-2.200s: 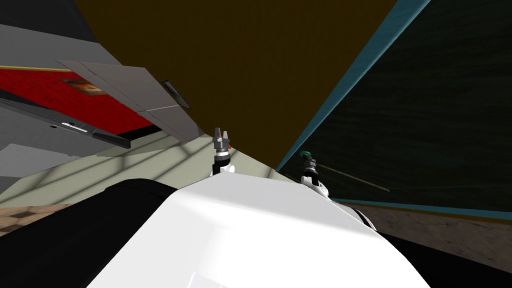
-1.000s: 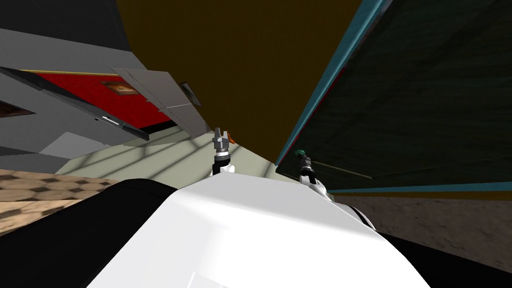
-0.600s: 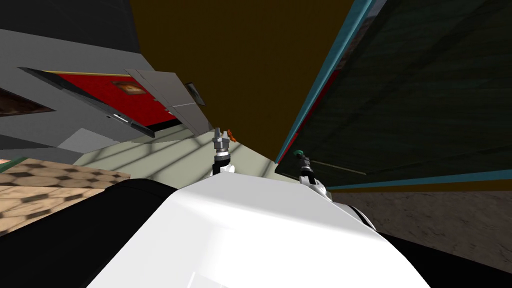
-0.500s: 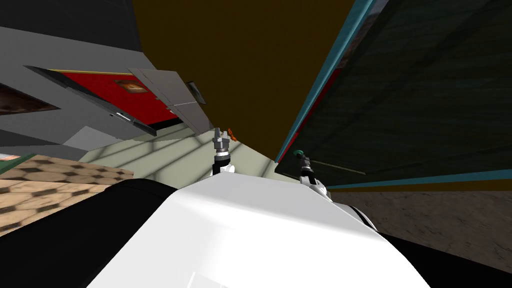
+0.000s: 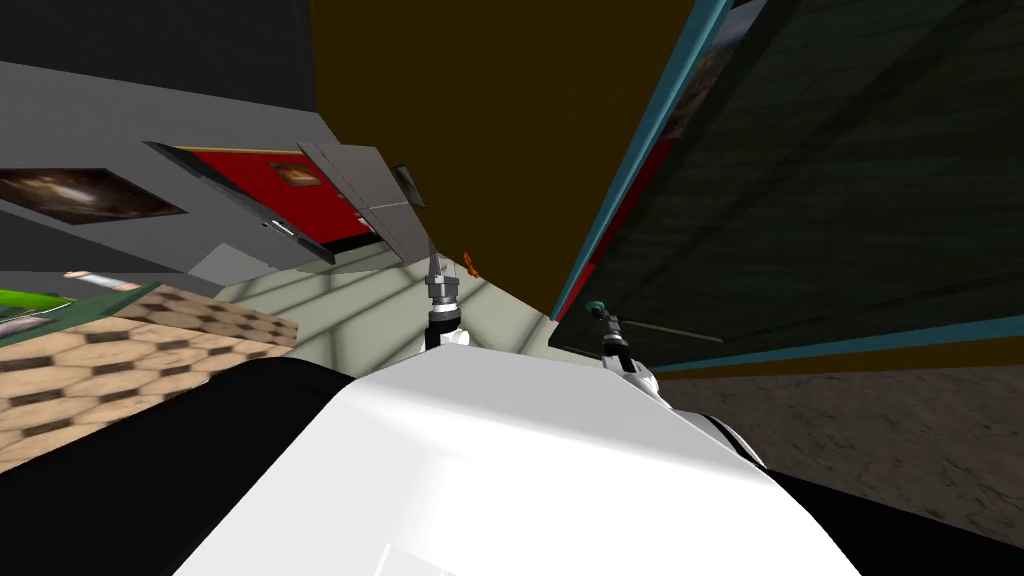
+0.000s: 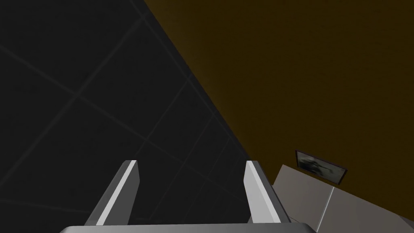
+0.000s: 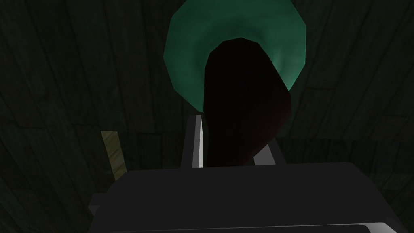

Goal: Pull the door open

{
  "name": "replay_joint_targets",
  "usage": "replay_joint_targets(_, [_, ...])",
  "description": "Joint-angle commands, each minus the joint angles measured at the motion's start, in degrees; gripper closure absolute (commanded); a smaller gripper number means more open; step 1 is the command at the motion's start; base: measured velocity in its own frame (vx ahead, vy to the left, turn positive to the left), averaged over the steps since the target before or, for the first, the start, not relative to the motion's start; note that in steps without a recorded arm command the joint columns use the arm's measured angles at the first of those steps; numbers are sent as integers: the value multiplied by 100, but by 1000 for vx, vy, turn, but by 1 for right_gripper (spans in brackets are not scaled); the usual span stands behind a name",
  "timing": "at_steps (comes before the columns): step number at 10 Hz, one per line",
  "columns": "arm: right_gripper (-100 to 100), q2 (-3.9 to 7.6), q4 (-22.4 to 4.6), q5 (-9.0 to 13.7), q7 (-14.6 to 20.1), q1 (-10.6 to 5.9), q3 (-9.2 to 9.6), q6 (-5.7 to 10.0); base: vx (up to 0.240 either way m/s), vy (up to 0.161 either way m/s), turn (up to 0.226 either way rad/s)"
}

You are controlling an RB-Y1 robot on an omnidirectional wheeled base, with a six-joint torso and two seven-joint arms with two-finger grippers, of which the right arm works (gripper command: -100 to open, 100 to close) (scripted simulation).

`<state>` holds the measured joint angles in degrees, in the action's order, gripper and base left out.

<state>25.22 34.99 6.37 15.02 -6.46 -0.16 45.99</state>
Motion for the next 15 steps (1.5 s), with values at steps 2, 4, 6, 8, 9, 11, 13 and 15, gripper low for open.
replay_joint_targets(2, [100, 100, 56, -69, 165, 62, 142, 107, -242, -57, 86])
replay_joint_targets(4, [100, 174, 54, -104, 282, 143, 254, 239, -135, -41, 69])
replay_joint_targets(6, [100, 295, 100, -157, 437, 256, 400, 415, -257, -89, 109])
replay_joint_targets(8, [100, 421, 148, -213, 600, 374, 552, 599, -201, -73, 70])
replay_joint_targets(9, [100, 451, 159, -226, 638, 402, 588, 641, -163, -55, 52])
replay_joint_targets(11, [100, 568, 203, -278, 789, 512, 730, 812, -184, -72, 67])
replay_joint_targets(13, [100, 564, 196, -272, 795, 550, 739, 825, -105, -35, 76])
replay_joint_targets(15, [100, 634, 180, -279, 855, 620, 788, 968, -200, -94, 179])
